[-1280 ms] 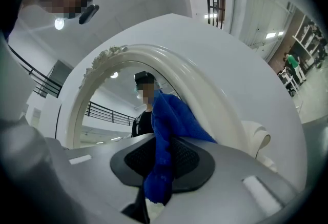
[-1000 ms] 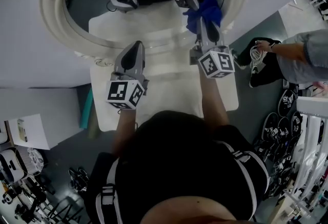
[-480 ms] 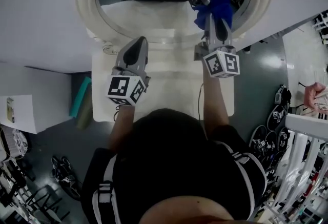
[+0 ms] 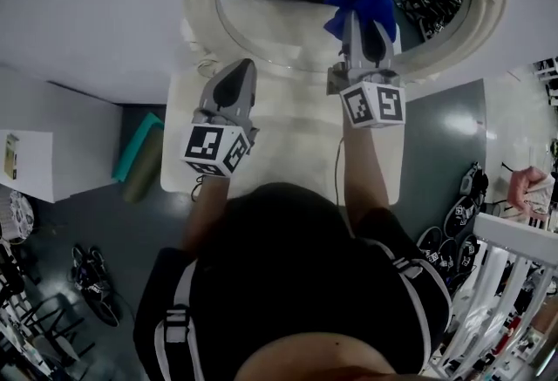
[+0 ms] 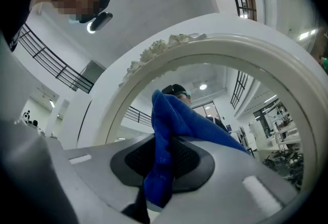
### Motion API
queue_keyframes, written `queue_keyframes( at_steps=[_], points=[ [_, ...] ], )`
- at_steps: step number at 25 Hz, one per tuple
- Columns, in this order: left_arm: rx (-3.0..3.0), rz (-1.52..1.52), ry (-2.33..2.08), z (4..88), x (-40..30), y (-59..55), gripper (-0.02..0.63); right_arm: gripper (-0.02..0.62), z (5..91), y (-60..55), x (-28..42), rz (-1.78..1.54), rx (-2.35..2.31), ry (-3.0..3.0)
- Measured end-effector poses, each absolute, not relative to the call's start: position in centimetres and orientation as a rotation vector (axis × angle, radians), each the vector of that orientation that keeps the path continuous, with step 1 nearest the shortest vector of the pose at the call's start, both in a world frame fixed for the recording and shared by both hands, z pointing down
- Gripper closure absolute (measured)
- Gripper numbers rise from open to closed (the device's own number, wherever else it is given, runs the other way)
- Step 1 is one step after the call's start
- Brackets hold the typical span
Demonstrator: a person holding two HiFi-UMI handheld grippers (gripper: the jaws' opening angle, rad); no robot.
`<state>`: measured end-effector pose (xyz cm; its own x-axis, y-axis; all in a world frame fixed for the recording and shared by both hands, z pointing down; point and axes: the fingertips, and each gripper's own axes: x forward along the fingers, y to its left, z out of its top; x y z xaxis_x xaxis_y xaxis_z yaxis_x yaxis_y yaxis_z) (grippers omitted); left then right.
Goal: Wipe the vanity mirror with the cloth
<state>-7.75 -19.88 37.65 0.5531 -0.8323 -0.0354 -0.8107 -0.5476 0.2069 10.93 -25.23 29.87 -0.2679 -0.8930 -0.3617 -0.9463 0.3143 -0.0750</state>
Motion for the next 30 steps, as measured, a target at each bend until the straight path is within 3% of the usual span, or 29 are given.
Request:
queue_keyframes(
  at_steps=[13, 30],
  points=[
    [2.504, -0.198, -1.533, 39.6, -15.7, -20.0, 0.6, 0.528, 31.0, -27.4, -1.4, 0.324, -1.503, 2.448],
    [2.437, -0.169, -1.599, 40.9, -18.1, -20.3, 0.6, 0.528, 36.8, -27.6, -8.9, 0.385, -1.358, 2.61]
  ],
)
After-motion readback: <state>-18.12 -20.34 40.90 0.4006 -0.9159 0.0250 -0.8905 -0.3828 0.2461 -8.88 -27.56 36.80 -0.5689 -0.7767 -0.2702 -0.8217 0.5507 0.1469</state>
